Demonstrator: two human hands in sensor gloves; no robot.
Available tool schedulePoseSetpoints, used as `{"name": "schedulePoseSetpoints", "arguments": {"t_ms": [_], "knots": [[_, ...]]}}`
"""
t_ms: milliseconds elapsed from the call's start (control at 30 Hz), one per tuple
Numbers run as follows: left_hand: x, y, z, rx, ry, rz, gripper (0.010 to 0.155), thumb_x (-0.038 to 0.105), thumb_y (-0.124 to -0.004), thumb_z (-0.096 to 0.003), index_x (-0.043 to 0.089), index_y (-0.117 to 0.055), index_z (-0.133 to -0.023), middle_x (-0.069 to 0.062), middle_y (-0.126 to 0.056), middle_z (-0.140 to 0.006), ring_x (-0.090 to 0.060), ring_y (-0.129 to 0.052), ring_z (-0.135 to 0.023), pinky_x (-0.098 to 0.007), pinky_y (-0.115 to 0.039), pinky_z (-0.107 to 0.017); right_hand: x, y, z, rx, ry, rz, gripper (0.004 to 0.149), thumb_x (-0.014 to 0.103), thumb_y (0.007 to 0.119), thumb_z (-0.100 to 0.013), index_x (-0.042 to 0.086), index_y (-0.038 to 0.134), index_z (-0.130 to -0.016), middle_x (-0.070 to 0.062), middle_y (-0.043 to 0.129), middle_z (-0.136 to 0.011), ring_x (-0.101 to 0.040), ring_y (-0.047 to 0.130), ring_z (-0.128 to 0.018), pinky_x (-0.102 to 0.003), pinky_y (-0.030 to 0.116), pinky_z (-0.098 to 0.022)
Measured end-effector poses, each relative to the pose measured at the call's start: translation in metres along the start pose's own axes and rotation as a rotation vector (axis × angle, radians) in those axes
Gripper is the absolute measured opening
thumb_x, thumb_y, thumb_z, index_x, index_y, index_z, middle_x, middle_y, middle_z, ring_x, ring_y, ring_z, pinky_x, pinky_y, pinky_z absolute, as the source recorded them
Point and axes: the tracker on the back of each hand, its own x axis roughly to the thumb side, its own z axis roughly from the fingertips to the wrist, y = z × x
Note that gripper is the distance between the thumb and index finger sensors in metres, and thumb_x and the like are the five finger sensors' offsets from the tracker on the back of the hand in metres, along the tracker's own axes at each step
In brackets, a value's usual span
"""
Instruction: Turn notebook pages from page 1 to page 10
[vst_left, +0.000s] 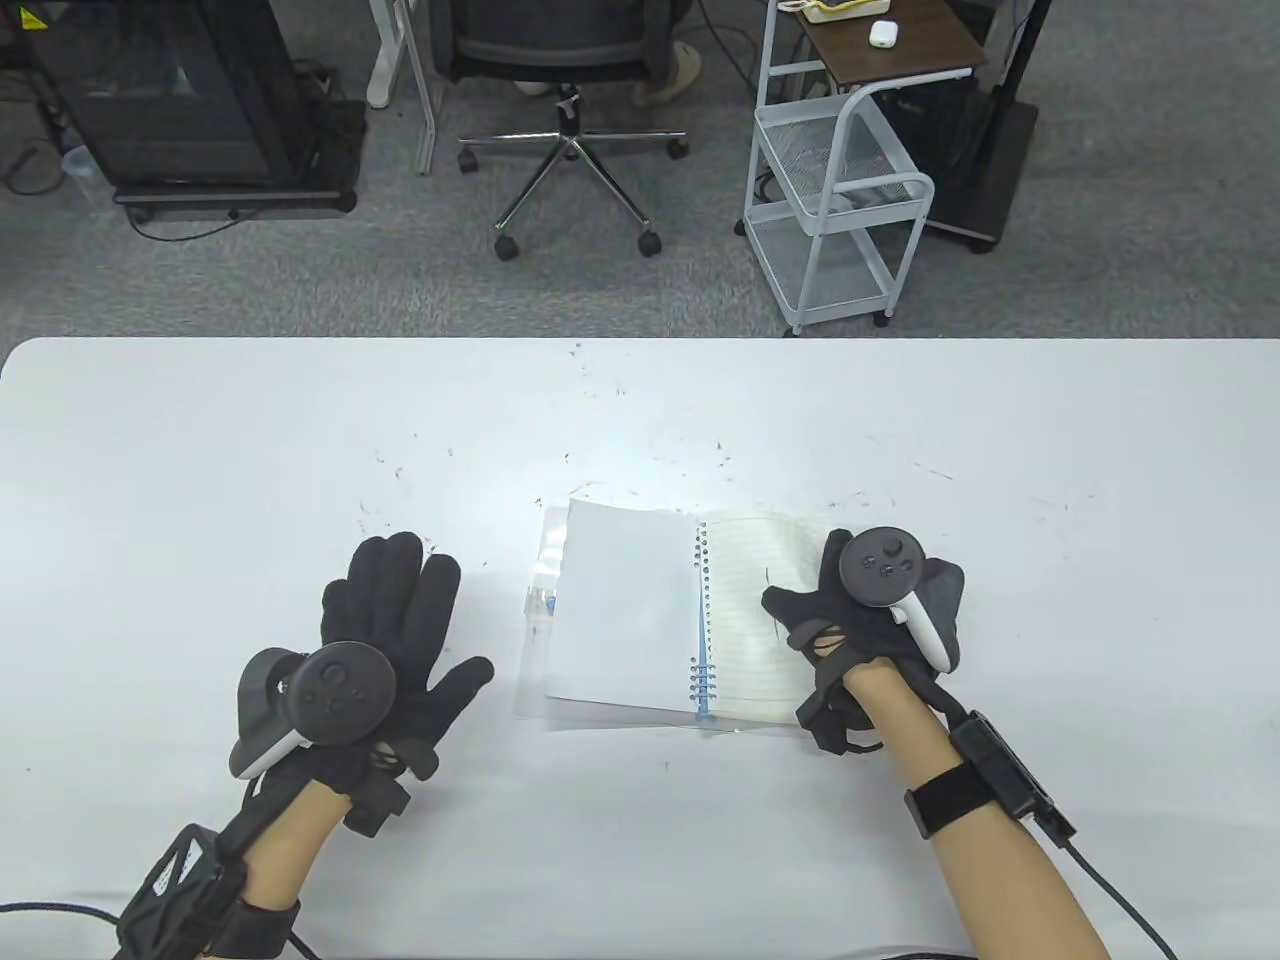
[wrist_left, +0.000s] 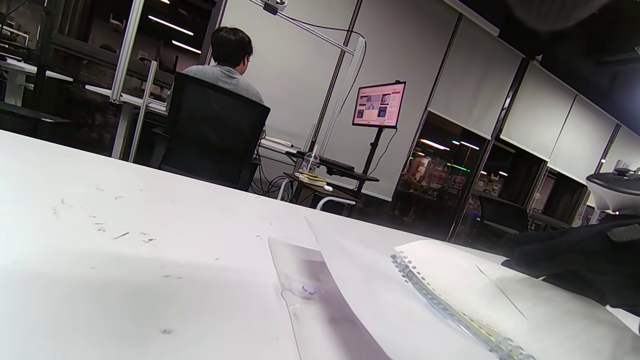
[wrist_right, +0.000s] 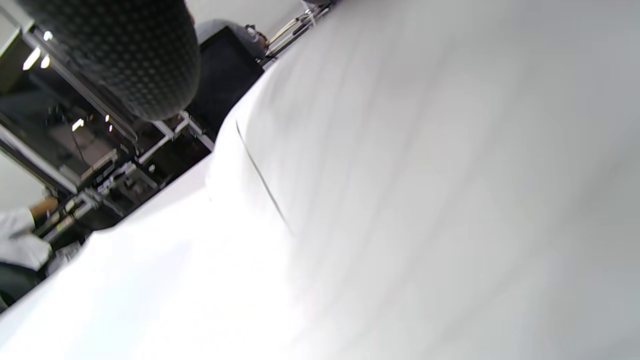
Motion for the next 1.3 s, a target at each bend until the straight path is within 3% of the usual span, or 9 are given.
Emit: {"name": "schedulePoseSetpoints", "arguments": {"t_ms": [233,367,567,767,1033,1167,1300], "knots": [[0.0,0.001,0.0,0.002,0.002,0.005,0.088,0.07,-0.063,-0.0448,0.028,-0.028,-0.114,-0.007,-0.011,-0.118,-0.044,-0.009,-0.115,-0.072,-0.025,-0.075,-0.01,-0.022,0.006,-0.016,0.054,-0.216,0.088,0.049,0.084,-0.046,-0.001,0.031,-0.096,-0.035,0.06,-0.093,-0.034,0.098,-0.061,-0.055,0.081,-0.046],[0.0,0.002,0.0,-0.002,0.004,0.01,0.088,0.07,-0.063,-0.0448,0.028,-0.028,-0.114,-0.007,-0.012,-0.118,-0.044,-0.01,-0.115,-0.072,-0.025,-0.075,-0.018,-0.025,0.009,0.057,0.099,-0.284,0.087,0.048,0.085,-0.046,-0.003,0.034,-0.095,-0.033,0.072,-0.087,-0.03,0.103,-0.052,-0.052,0.085,-0.04],[0.0,0.002,0.0,-0.007,0.005,0.012,0.088,0.07,-0.063,-0.0448,0.028,-0.028,-0.114,-0.007,-0.013,-0.119,-0.044,-0.011,-0.115,-0.072,-0.026,-0.075,-0.018,-0.027,0.007,0.198,0.091,-0.231,0.086,0.043,0.087,-0.046,-0.005,0.033,-0.095,-0.024,0.085,-0.076,-0.022,0.106,-0.041,-0.046,0.088,-0.034],[-0.001,0.003,0.0,-0.01,0.009,0.016,0.088,0.07,-0.063,-0.045,0.027,-0.028,-0.114,-0.007,-0.014,-0.119,-0.044,-0.011,-0.115,-0.072,-0.027,-0.075,-0.001,-0.034,-0.001,0.208,0.046,-0.203,0.082,0.034,0.087,-0.047,-0.003,0.033,-0.095,-0.018,0.087,-0.072,-0.02,0.104,-0.04,-0.046,0.087,-0.035],[-0.001,0.005,0.0,-0.014,0.007,0.024,0.088,0.07,-0.063,-0.0451,0.027,-0.028,-0.114,-0.008,-0.015,-0.119,-0.044,-0.012,-0.115,-0.072,-0.028,-0.075,0.018,-0.046,-0.011,0.174,0.051,-0.124,0.085,0.038,0.088,-0.046,-0.003,0.032,-0.096,-0.021,0.085,-0.076,-0.023,0.104,-0.043,-0.049,0.086,-0.036],[-0.001,0.006,0.001,-0.012,0.001,0.027,0.088,0.069,-0.063,-0.0451,0.027,-0.028,-0.114,-0.008,-0.015,-0.119,-0.045,-0.012,-0.115,-0.072,-0.029,-0.075,0.02,-0.054,-0.008,0.218,0.05,-0.043,0.088,0.04,0.088,-0.047,-0.003,0.029,-0.096,-0.023,0.084,-0.077,-0.024,0.104,-0.042,-0.049,0.086,-0.036],[0.0,0.008,0.002,-0.009,-0.007,0.028,0.088,0.069,-0.063,-0.0451,0.027,-0.029,-0.114,-0.008,-0.016,-0.119,-0.045,-0.012,-0.115,-0.072,-0.029,-0.075,0.027,-0.06,-0.006,0.25,0.041,-0.002,0.084,0.033,0.087,-0.047,-0.003,0.029,-0.096,-0.02,0.086,-0.074,-0.02,0.104,-0.038,-0.047,0.087,-0.034]]}}
